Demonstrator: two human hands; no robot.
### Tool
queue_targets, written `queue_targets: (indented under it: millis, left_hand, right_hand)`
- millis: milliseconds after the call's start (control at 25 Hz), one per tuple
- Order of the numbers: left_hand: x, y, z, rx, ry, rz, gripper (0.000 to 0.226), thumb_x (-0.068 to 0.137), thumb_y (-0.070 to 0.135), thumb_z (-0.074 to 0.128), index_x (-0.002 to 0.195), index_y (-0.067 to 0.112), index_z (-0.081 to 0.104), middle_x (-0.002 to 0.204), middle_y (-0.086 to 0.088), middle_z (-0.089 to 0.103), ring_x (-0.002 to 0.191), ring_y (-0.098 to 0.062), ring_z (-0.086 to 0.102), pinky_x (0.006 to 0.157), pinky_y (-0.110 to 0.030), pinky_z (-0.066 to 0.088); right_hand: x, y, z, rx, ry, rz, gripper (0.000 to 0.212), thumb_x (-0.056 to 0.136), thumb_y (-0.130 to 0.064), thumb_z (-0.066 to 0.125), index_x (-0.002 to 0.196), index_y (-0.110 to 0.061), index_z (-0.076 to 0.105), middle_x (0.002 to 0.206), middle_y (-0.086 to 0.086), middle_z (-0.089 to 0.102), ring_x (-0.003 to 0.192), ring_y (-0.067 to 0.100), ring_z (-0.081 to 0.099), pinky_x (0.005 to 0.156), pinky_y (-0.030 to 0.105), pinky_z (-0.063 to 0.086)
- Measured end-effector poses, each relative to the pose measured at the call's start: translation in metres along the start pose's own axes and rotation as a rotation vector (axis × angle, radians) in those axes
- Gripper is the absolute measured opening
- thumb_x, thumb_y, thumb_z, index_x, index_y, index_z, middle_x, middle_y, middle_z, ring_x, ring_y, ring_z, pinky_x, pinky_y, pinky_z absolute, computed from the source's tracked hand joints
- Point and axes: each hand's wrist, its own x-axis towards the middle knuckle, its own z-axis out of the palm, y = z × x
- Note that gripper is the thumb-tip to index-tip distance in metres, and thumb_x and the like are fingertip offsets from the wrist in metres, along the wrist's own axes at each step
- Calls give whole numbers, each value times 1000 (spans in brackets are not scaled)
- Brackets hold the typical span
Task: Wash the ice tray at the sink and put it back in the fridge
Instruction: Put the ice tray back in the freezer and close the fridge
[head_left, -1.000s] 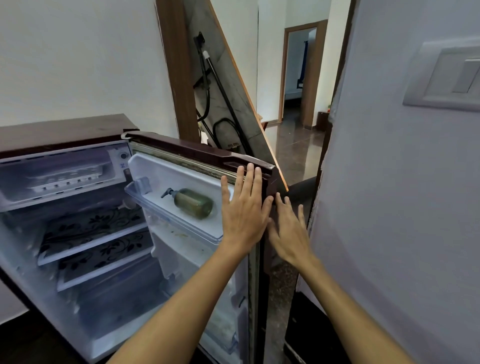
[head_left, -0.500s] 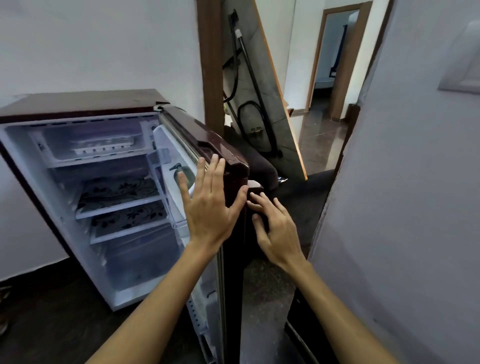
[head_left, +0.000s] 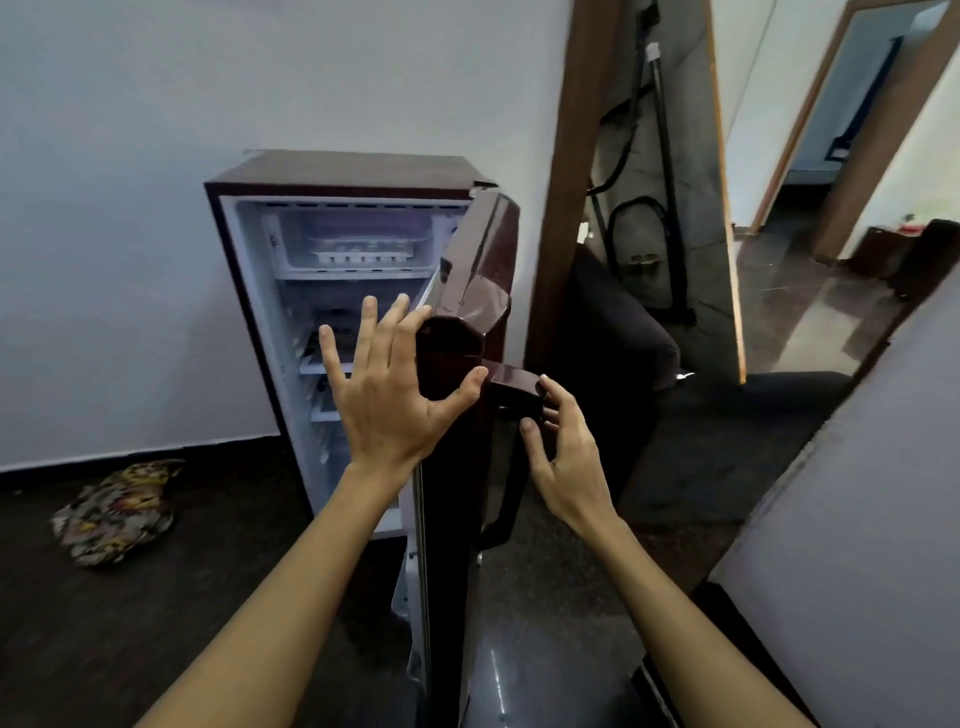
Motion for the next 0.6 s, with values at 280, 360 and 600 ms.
queue_targets:
  millis: [280, 360, 600]
  left_hand:
    - [-13, -97, -13, 80, -38, -141, 81, 84, 64, 37, 145, 12, 24, 152, -8, 29, 142, -22, 22, 114, -45, 1]
    - [-27, -129, -12, 127, -77, -166, 79, 88, 61, 32, 147, 12, 15, 155, -8, 22, 143, -20, 17, 115, -44, 1]
    - [-40, -221, -3, 331, -200, -92, 70, 91, 47, 37, 148, 20, 7, 155, -8, 21, 141, -27, 25, 110, -52, 16]
  right_hand:
    - [13, -32, 89, 89, -100, -12, 52, 94, -29, 54, 141, -25, 30, 136, -2, 49, 120, 9, 53, 97, 24, 48]
    - [19, -42, 116, 92, -120, -12, 55, 93, -28, 57, 141, -25, 30, 134, -7, 49, 119, 4, 51, 97, 18, 45]
    - [46, -70, 195, 170, -180, 4, 61, 90, -24, 63, 139, -37, 28, 123, -38, 38, 119, -4, 48, 100, 19, 43]
